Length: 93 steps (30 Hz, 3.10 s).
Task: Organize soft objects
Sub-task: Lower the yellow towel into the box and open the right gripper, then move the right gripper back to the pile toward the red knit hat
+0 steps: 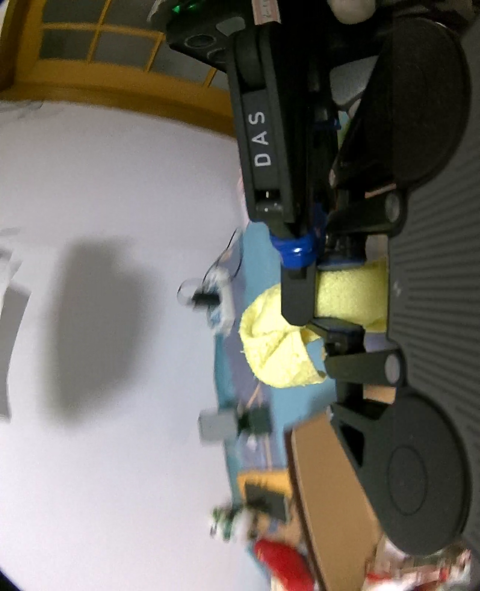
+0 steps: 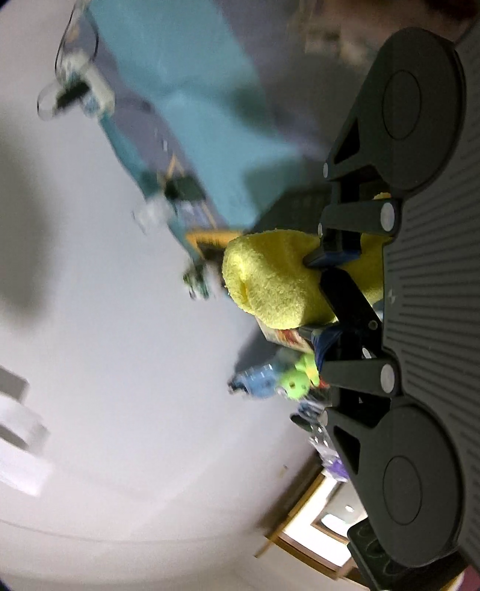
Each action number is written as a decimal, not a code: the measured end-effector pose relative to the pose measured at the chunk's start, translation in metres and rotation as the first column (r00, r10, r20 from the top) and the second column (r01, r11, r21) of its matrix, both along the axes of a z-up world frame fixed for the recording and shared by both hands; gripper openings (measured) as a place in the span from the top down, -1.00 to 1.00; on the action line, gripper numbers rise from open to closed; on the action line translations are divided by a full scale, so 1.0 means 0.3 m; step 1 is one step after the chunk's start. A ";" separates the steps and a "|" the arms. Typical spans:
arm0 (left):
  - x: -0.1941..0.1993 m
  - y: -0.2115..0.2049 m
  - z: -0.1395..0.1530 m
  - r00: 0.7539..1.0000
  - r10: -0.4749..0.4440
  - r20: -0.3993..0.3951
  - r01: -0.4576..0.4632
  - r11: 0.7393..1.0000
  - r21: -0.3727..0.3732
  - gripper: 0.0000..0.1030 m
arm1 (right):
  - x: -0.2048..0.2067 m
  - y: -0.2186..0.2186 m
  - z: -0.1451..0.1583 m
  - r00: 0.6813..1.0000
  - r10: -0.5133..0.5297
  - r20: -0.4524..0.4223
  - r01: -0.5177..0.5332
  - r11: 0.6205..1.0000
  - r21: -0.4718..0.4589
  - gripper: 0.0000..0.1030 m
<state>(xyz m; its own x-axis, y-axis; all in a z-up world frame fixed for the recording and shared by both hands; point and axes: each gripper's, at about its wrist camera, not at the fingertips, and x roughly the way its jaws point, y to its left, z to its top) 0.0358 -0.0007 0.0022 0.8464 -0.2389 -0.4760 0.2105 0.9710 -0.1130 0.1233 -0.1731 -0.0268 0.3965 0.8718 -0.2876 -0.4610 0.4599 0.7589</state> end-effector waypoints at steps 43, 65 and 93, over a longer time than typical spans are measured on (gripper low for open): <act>0.012 0.666 -0.232 0.914 0.326 -0.240 -0.288 0.940 0.181 0.16 | 0.012 0.535 -0.169 0.982 0.174 -0.078 -0.184 0.970 -0.156 0.63; -0.106 0.076 -0.125 0.987 0.072 -0.144 -0.042 0.979 0.198 -0.15 | -0.132 -0.105 -0.145 0.999 -0.046 -0.005 0.044 0.978 -0.203 0.62; 0.069 -0.333 -0.404 0.890 -0.204 -0.409 0.207 0.978 -0.039 0.23 | -0.101 -0.420 -0.384 0.951 -0.190 -0.243 0.132 0.963 -0.235 0.60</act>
